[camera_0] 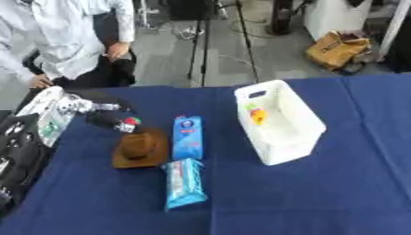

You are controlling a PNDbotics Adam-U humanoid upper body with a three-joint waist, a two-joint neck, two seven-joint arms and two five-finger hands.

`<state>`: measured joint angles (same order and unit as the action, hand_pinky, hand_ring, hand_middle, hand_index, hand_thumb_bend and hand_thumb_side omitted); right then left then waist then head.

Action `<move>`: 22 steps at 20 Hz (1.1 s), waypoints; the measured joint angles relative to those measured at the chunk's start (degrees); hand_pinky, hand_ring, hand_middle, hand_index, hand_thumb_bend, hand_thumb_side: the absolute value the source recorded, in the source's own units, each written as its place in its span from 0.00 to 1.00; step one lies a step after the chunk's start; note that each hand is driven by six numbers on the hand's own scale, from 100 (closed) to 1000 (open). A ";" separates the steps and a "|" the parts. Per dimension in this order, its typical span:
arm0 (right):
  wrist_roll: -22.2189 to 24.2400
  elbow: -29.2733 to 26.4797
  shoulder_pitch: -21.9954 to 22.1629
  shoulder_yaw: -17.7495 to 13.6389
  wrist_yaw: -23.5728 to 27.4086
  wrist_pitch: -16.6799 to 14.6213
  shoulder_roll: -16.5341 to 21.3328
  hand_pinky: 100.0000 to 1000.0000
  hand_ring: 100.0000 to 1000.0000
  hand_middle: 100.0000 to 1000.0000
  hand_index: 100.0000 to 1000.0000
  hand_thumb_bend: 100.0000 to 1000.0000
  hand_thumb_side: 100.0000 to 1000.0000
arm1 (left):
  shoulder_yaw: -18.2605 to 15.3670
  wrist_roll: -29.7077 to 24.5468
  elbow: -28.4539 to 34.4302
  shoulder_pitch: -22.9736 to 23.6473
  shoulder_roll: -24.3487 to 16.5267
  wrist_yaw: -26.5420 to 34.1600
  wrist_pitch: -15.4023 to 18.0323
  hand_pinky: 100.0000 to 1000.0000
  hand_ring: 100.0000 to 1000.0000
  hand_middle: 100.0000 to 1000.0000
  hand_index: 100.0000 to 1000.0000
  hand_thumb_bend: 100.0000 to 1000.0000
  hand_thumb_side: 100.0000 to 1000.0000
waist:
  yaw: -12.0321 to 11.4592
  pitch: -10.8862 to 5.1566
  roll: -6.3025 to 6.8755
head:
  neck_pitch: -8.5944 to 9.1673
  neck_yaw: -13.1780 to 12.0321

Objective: Pick up objects on the table and place them in the box.

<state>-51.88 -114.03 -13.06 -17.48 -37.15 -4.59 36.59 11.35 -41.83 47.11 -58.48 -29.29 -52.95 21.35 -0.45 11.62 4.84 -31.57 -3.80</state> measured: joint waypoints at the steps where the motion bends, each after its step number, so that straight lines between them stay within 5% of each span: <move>1: 0.00 0.00 0.01 -0.08 0.01 0.01 0.00 0.78 0.79 0.78 0.73 0.00 0.86 | 0.00 0.74 -0.31 0.00 0.00 -0.55 0.74 1.00 1.00 1.00 1.00 0.71 1.00 | -0.03 0.00 0.00 | -0.01 0.04; 11: -0.06 0.00 0.00 -0.11 0.45 0.08 0.00 0.77 0.79 0.78 0.72 0.00 0.85 | 0.46 10.00 -3.34 0.18 -0.01 -5.68 10.01 1.00 1.00 1.00 1.00 0.58 0.95 | -0.27 0.00 0.05 | -0.01 0.08; 22: -0.07 0.00 -0.25 -0.17 0.94 0.02 -0.50 0.77 0.79 0.78 0.72 0.00 0.84 | 0.45 11.71 -8.68 0.16 1.37 -10.74 11.75 1.00 1.00 1.00 1.00 0.53 1.00 | 0.33 0.15 -0.16 | 0.08 -0.05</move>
<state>-51.96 -114.03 -13.31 -17.64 -36.21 -4.57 36.08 11.81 -30.12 38.42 -58.33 -27.92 -63.69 33.10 -0.12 11.77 4.68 -31.49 -3.86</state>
